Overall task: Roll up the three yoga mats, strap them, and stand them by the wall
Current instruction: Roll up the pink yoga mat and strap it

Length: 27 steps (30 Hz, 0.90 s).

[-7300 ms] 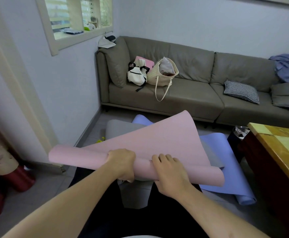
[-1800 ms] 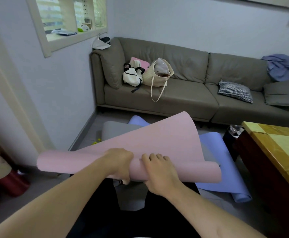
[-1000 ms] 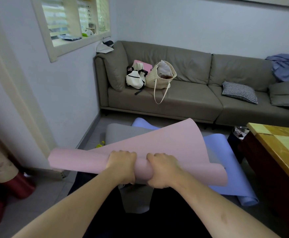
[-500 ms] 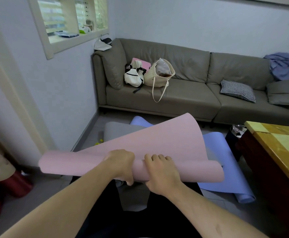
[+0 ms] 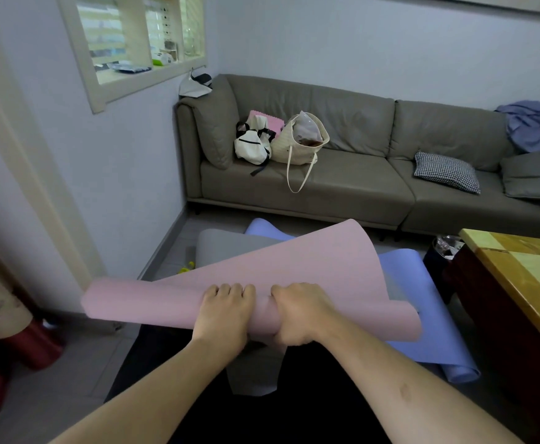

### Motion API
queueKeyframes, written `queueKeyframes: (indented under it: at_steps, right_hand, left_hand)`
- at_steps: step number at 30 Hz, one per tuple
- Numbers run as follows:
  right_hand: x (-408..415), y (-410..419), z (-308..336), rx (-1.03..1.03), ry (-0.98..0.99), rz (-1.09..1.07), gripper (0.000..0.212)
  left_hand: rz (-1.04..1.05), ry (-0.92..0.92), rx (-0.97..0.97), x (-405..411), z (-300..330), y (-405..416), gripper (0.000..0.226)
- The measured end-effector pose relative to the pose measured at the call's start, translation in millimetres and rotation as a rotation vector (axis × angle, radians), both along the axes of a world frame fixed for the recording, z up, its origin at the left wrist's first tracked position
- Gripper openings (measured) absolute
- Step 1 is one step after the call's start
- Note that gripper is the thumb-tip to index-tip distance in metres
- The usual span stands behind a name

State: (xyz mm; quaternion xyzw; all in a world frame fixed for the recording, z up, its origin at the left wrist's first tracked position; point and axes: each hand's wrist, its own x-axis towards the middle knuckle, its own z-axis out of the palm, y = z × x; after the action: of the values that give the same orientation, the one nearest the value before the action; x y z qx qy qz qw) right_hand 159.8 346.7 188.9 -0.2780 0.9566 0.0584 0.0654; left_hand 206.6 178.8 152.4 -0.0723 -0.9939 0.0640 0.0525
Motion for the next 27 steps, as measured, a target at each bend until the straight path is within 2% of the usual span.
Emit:
queueKeyframes:
  at_steps: [4, 7, 9, 13, 16, 20, 23, 27]
  right_hand:
    - [3, 2, -2, -0.036, 0.008, -0.04, 0.062]
    - [9, 4, -17, -0.094, 0.141, 0.0, 0.058]
    - [12, 7, -27, -0.062, 0.214, 0.021, 0.061]
    - [19, 6, -35, 0.009, 0.241, -0.004, 0.068]
    - [12, 4, -29, 0.031, 0.237, 0.021, 0.058]
    - [4, 4, -17, -0.006, 0.18, 0.052, 0.053]
    - [0, 5, -6, -0.029, 0.115, 0.061, 0.052]
    - [-10, 4, 3, -0.003, 0.02, 0.058, 0.053]
  left_hand:
    - [0.011, -0.169, -0.056, -14, 22, -1, 0.062]
    - [-0.008, -0.24, -0.014, -22, 27, -6, 0.064]
    - [-0.007, -0.302, 0.0, -30, 32, -8, 0.062]
    - [0.003, -0.416, 0.032, -40, 38, -9, 0.062]
    - [0.011, -0.294, 0.007, -29, 26, -3, 0.065]
    - [0.021, -0.059, -0.012, -8, 1, -3, 0.057]
    - [0.014, 0.034, 0.021, -5, -9, -4, 0.062]
    - [0.081, -0.045, -0.01, -8, 2, 4, 0.054]
